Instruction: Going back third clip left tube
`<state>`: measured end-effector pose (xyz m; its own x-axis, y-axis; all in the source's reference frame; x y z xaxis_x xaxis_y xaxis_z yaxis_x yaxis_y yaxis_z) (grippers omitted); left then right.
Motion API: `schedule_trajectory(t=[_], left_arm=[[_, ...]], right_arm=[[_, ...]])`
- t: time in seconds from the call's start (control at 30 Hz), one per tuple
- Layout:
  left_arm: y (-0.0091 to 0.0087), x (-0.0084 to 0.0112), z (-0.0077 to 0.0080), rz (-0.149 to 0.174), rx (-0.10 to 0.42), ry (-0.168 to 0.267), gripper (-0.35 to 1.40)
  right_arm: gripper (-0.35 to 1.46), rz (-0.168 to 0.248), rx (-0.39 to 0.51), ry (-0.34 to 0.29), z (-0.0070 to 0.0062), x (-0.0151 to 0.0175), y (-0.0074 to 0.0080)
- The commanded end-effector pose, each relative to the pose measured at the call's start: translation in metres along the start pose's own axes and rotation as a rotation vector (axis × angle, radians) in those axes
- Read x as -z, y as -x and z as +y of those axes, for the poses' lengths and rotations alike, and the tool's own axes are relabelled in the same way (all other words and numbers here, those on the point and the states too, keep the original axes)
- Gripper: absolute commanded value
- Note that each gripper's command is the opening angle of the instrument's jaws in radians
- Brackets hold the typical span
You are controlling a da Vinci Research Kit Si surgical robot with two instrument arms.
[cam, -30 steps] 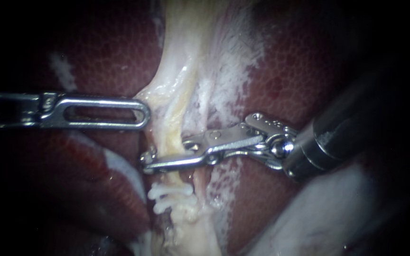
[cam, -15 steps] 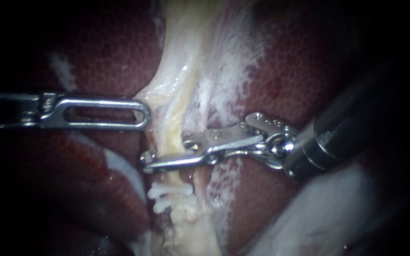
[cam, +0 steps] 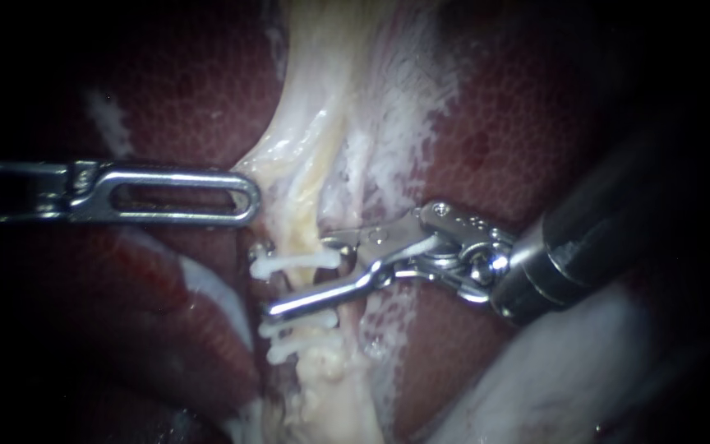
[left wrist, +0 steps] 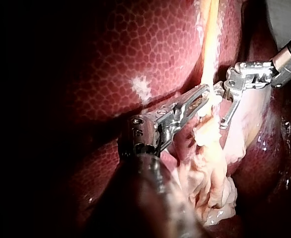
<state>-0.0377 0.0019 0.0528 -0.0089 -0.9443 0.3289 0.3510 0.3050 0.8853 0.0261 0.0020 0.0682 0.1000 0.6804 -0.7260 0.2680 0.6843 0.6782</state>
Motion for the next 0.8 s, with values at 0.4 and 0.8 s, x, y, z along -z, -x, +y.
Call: schedule_trajectory(t=[0.4,0.8], left_arm=[[0.0000,0.0000,-0.0001,0.000,0.000,0.000,-0.35],[0.0000,0.0001,-0.0001,0.000,0.000,0.000,-0.35]], right_arm=[[0.60,-0.016,0.143,0.015,0.0003,0.0012,0.0006],[0.60,-0.036,0.154,0.005,-0.0004,0.0034,0.0012]])
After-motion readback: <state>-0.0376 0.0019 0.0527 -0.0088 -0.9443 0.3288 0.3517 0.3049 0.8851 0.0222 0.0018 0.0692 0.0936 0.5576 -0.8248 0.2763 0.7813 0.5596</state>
